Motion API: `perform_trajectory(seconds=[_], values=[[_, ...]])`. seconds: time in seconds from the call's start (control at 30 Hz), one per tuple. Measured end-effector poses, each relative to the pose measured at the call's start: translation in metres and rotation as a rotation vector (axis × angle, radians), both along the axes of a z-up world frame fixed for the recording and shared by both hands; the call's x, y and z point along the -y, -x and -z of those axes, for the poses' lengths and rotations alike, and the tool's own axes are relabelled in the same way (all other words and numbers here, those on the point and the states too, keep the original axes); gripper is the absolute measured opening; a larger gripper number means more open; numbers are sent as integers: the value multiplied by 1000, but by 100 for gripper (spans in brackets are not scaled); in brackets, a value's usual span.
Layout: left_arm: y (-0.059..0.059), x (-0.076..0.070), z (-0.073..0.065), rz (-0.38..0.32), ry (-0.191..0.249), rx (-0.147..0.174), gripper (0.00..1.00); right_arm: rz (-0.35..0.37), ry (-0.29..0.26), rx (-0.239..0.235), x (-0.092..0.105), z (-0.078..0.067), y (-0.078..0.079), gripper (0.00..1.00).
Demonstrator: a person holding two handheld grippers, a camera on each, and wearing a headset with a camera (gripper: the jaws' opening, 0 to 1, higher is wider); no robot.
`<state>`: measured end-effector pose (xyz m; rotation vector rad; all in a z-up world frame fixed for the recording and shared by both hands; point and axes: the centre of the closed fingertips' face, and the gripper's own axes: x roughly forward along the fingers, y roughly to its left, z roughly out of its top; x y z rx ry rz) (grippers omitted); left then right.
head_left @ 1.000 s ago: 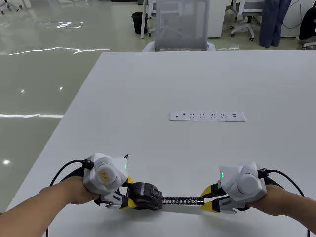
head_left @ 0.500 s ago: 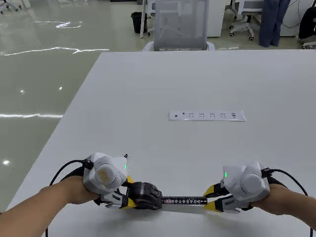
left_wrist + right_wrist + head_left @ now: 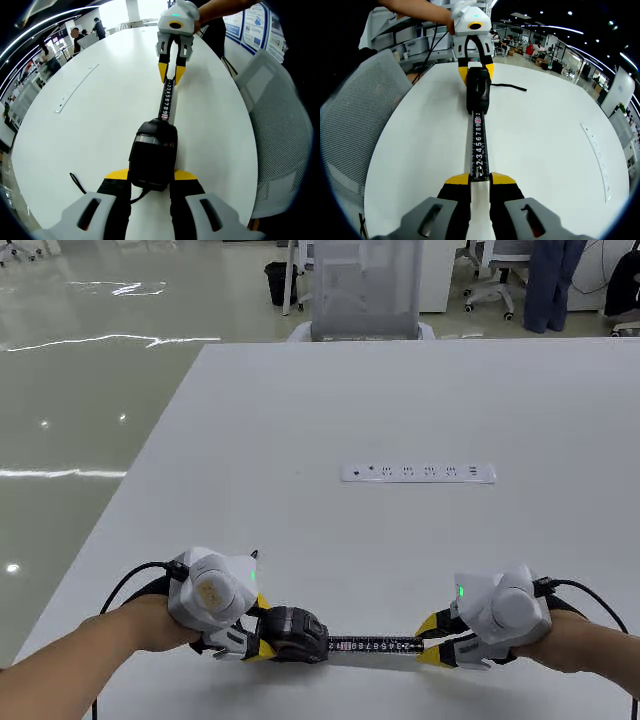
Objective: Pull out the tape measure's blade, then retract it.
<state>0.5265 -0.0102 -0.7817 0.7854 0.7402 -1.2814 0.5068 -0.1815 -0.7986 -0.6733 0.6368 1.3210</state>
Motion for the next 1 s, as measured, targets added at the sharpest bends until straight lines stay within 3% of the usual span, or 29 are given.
perform_trajectory(seconds=[1.0], values=[[0,0,0,2,-4,3,25,4,19,-3,15,0,2,12]])
